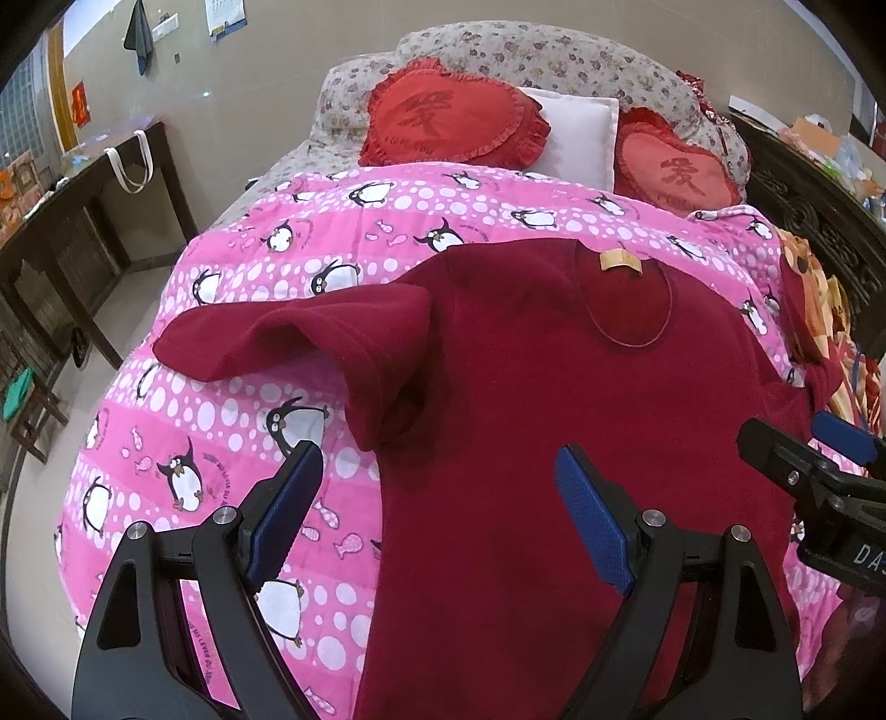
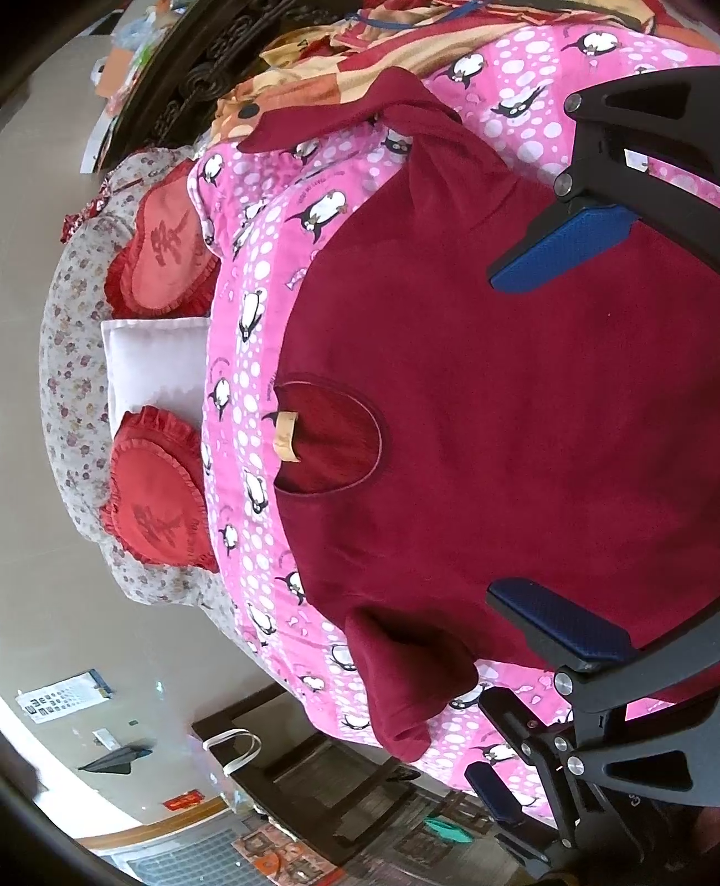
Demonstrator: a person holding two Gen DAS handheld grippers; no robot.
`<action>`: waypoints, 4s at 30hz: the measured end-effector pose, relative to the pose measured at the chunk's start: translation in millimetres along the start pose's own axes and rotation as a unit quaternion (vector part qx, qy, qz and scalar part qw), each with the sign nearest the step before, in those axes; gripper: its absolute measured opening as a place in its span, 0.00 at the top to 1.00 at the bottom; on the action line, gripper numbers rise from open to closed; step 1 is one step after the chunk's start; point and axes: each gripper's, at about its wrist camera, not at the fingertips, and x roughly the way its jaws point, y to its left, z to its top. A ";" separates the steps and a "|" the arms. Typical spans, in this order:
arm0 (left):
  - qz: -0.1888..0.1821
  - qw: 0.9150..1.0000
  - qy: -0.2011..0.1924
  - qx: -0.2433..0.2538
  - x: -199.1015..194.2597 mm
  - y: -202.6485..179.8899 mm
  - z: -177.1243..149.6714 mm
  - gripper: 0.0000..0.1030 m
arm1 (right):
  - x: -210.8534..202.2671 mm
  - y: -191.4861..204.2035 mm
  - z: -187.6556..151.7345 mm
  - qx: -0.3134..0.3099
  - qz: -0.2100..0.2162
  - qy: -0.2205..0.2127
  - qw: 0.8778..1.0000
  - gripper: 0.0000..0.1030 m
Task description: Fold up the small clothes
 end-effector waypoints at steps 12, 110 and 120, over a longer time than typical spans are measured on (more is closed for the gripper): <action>-0.001 1.000 0.012 -0.011 13.1 4.4 3.0 0.16 | 16.0 6.8 2.3 -0.005 -0.001 0.013 1.000 0.01; -0.254 0.965 -0.015 0.057 47.2 -62.0 59.0 0.42 | 37.7 -151.3 12.6 0.130 -0.031 0.021 0.991 0.01; -0.118 0.991 0.043 -0.036 98.8 49.3 32.5 0.41 | 65.4 -113.5 31.6 0.058 -0.026 0.012 0.998 0.02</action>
